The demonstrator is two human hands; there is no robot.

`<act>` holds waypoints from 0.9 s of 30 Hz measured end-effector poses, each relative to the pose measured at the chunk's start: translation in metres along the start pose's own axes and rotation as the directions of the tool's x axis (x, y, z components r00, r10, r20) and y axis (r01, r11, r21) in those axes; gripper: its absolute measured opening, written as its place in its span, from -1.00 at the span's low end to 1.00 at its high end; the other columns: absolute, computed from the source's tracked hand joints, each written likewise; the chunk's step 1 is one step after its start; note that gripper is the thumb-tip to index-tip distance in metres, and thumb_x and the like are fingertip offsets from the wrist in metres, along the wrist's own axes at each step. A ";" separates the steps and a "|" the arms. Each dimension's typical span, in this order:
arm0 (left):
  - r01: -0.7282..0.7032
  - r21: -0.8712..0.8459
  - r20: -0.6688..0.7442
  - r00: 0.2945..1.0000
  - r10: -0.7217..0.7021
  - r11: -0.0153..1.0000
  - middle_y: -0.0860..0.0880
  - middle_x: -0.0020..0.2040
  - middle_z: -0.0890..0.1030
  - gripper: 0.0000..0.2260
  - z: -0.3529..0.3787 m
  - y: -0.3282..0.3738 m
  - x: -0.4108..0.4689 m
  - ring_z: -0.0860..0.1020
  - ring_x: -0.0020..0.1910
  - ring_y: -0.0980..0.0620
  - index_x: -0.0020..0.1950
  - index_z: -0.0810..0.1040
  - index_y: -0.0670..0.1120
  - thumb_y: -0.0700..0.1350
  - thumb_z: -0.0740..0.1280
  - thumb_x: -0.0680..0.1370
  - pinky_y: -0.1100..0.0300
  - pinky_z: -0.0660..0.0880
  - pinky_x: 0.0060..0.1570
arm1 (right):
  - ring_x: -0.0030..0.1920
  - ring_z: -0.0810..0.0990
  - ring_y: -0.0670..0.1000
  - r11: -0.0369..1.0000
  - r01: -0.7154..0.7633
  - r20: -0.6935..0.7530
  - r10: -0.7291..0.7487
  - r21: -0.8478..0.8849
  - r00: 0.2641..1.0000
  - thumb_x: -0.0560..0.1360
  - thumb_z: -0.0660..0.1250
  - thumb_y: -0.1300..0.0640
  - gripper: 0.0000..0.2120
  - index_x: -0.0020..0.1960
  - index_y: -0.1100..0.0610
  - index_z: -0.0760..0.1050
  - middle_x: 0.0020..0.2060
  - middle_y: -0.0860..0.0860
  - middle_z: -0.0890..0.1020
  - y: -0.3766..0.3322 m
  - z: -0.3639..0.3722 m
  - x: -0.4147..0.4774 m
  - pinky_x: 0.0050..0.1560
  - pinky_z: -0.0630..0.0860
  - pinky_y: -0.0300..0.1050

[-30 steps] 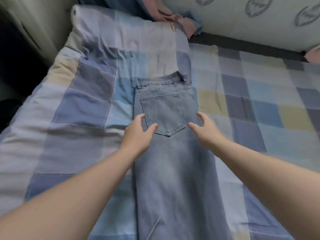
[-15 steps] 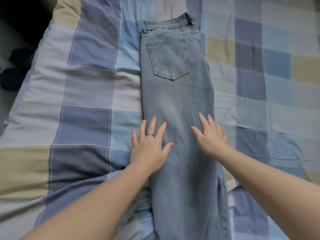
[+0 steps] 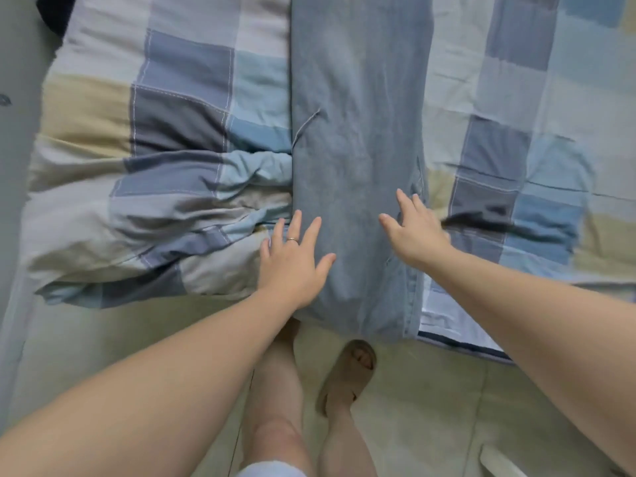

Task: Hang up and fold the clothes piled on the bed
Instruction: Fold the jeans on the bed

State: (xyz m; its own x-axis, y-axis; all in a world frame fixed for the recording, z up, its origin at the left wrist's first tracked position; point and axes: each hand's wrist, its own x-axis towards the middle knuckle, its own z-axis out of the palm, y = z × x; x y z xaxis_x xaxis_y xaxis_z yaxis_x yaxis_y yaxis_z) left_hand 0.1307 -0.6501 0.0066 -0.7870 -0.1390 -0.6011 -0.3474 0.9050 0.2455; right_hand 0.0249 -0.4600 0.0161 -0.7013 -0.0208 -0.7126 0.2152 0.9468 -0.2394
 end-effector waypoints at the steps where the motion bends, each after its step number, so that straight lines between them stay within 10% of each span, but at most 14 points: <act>1: 0.026 -0.019 0.010 1.000 -0.025 0.999 0.00 0.66 -0.12 -0.38 0.012 -0.002 -0.015 -0.10 0.62 -0.12 0.64 -0.03 0.17 0.29 0.09 0.63 -0.14 0.00 0.53 | 0.62 0.00 0.13 1.000 -0.008 0.013 0.009 -0.004 1.000 0.65 0.06 -0.24 -0.38 0.63 -0.13 -0.05 0.64 -0.04 -0.03 0.011 0.007 -0.010 0.51 0.05 0.27; 17: 0.230 -0.494 0.031 0.968 -0.247 0.839 -0.09 0.58 0.22 -0.29 0.159 -0.031 -0.070 0.27 0.52 -0.10 0.63 0.06 -0.07 0.08 0.34 0.60 -0.15 0.27 0.45 | 0.57 0.17 0.10 0.963 0.040 -0.075 -0.021 0.266 0.997 0.62 0.29 0.02 -0.28 0.64 0.07 -0.02 0.60 0.02 0.12 0.131 0.151 -0.043 0.53 0.19 0.08; 23: 0.256 -0.631 -0.032 0.935 -0.354 0.733 -0.02 0.11 0.58 -0.71 0.174 -0.036 -0.043 0.51 0.20 -0.15 0.20 0.43 -0.10 0.03 0.34 0.58 -0.07 0.42 0.24 | 0.12 0.53 0.05 0.889 -0.044 -0.139 0.120 0.455 0.983 0.54 0.39 0.03 -0.60 0.30 0.10 0.35 0.11 -0.02 0.52 0.144 0.173 -0.029 0.08 0.45 -0.07; 27: 0.222 -0.681 -0.040 0.940 -0.339 0.697 -0.02 -0.07 0.58 -0.79 0.177 -0.039 -0.052 0.53 0.06 -0.13 0.03 0.48 -0.17 -0.02 0.32 0.61 0.11 0.37 -0.06 | 0.08 0.61 0.10 0.859 -0.085 -0.077 0.143 0.505 0.987 0.59 0.34 0.01 -0.75 0.19 0.13 0.54 0.02 0.03 0.63 0.153 0.178 -0.034 0.14 0.55 0.03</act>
State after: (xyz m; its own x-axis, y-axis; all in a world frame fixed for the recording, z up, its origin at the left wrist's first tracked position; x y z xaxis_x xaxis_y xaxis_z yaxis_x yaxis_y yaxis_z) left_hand 0.2756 -0.6070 -0.1062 -0.6428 -0.4534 -0.6175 -0.7644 0.3264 0.5560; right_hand 0.2031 -0.3716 -0.1138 -0.7137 0.1400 -0.6863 0.5877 0.6528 -0.4780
